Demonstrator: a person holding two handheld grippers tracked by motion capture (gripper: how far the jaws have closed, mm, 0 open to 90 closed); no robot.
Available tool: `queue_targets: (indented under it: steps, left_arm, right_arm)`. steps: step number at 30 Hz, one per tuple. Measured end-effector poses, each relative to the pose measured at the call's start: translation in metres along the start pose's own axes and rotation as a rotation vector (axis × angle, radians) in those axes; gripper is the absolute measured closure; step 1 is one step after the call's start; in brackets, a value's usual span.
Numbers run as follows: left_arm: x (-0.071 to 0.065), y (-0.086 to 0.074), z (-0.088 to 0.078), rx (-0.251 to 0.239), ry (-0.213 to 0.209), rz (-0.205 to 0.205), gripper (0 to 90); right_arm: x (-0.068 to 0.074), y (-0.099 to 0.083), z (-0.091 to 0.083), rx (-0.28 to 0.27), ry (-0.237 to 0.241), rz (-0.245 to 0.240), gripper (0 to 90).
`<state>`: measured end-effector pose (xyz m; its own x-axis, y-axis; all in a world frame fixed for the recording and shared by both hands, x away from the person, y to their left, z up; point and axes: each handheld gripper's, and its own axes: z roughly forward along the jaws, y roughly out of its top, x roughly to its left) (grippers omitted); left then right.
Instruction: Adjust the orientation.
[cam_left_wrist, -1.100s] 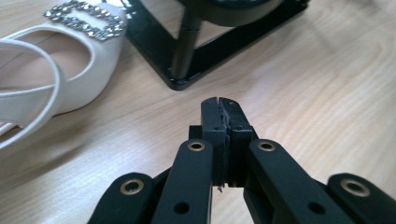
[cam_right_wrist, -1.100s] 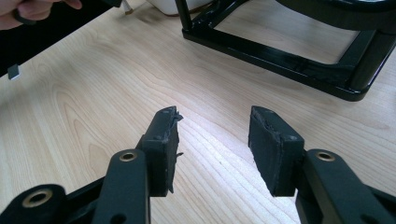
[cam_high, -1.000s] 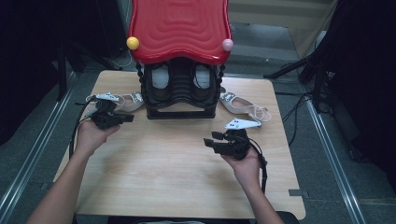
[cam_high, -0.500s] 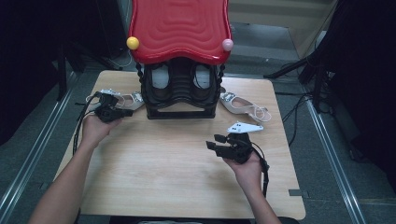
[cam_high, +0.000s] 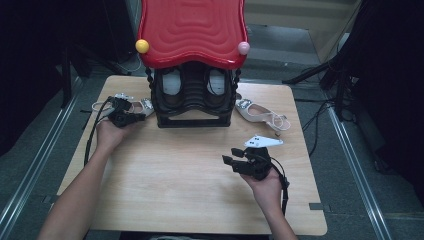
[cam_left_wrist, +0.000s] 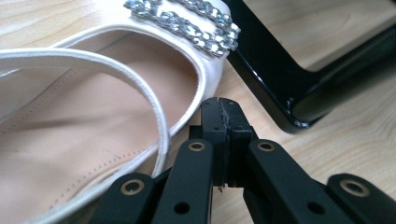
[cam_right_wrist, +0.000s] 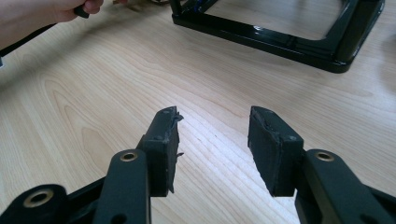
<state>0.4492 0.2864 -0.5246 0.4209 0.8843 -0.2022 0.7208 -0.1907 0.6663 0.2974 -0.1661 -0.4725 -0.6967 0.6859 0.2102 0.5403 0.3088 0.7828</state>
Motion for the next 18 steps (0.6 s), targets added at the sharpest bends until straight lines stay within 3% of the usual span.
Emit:
queue_targets:
  steps: [2,5,9,14,18]
  left_arm:
    - [-0.002,0.004,0.002,-0.003,0.025,-0.001,90.0]
    - [-0.003,0.008,0.007,-0.003,0.029,-0.01,90.0]
    - [-0.004,0.009,0.006,-0.023,-0.001,-0.023,90.0]
    - [-0.006,0.007,-0.006,-0.003,-0.026,-0.002,90.0]
    - [-0.008,0.003,-0.022,-0.016,-0.037,0.007,90.0]
  right_arm:
    - [0.0,-0.002,-0.001,-0.004,-0.006,0.001,54.3]
    - [-0.001,-0.003,-0.003,-0.006,-0.012,0.006,54.2]
    - [-0.002,-0.004,-0.005,-0.013,-0.019,0.011,54.3]
    - [-0.003,-0.004,-0.005,-0.01,-0.015,0.008,54.3]
    - [-0.003,-0.003,-0.004,-0.012,-0.011,0.005,54.3]
